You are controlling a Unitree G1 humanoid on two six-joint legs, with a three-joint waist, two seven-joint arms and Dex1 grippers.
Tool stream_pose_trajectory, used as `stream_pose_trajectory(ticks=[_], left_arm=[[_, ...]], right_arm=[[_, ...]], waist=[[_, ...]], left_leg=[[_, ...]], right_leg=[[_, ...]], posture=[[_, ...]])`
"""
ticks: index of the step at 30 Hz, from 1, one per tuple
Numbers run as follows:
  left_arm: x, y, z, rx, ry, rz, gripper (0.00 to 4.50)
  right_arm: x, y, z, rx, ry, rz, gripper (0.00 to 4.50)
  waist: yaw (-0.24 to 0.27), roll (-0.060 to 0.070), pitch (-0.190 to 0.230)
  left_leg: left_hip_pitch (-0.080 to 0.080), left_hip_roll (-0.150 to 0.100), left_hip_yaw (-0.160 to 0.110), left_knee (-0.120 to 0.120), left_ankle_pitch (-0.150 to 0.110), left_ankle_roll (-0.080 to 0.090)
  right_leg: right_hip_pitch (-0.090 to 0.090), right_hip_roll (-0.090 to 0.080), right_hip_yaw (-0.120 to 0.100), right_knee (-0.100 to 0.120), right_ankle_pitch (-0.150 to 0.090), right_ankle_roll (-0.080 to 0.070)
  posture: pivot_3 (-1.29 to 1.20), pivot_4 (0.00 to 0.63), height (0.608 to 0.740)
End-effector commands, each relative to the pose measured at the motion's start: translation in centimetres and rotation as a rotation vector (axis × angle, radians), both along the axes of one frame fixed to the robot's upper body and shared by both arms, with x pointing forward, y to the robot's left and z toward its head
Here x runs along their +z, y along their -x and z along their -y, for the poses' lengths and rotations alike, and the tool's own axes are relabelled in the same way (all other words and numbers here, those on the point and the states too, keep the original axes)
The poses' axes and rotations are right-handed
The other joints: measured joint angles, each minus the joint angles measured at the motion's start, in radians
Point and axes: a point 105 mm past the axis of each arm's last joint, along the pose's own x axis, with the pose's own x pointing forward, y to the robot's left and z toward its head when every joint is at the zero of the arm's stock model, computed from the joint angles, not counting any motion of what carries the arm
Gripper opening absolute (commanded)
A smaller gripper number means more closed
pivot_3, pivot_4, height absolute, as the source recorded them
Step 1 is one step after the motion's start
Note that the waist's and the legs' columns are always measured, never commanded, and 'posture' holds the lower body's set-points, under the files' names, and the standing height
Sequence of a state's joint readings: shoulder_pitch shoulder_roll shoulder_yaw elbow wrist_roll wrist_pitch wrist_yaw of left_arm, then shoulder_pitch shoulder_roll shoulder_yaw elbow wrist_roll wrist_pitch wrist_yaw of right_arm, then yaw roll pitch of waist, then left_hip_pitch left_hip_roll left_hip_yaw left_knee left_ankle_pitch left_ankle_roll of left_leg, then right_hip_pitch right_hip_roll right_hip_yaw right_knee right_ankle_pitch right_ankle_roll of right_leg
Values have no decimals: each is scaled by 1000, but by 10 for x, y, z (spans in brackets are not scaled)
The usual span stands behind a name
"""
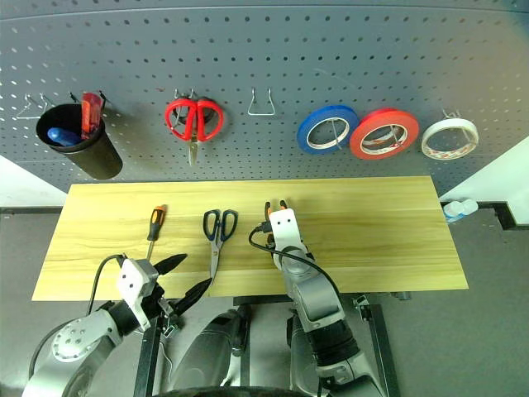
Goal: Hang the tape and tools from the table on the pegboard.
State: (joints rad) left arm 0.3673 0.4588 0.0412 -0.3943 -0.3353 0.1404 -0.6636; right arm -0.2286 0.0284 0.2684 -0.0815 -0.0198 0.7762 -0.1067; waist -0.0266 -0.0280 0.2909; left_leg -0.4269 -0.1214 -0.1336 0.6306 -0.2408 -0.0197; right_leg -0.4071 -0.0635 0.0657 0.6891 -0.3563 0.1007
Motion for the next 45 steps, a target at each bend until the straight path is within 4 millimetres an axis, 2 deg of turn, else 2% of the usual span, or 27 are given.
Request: stream_pose_trajectory(ticks=[1,20,25,38,45], left_arm=[[2,-1,1,-22,-4,18,4478],[5,-19,-6,-49,2,51,4478],[7,-25,-7,-59,4,64,4478],[10,-30,-5,-85,33,90,4478],[12,-35,-4,-93,41,102,4478]], right_arm=[[22,0,-3,29,-38,101,2091],[49,10,16,92,-120,271,2091],[58,14,22,107,-142,323,2091],[111,22,22,136,-243,597,2091],[139,26,13,180,-257,718,2091]], waist=[[-1,-1,-9],[-17,-2,-56],[-15,-1,-70],[-15,-1,-90],[-15,2,-106]], left_leg=[[0,0,0,0,0,0],[3,0,0,2,5,-3],[8,0,0,2,5,-3],[18,1,0,2,3,0],[19,1,0,2,3,0]], right_leg=[[0,0,0,0,0,0],[2,0,0,11,2,-3],[3,0,0,12,2,-3],[13,1,0,12,2,-3],[13,1,0,12,2,-4]], posture=[[25,211,717],[13,168,717],[9,155,717],[3,137,717],[-2,122,717]])
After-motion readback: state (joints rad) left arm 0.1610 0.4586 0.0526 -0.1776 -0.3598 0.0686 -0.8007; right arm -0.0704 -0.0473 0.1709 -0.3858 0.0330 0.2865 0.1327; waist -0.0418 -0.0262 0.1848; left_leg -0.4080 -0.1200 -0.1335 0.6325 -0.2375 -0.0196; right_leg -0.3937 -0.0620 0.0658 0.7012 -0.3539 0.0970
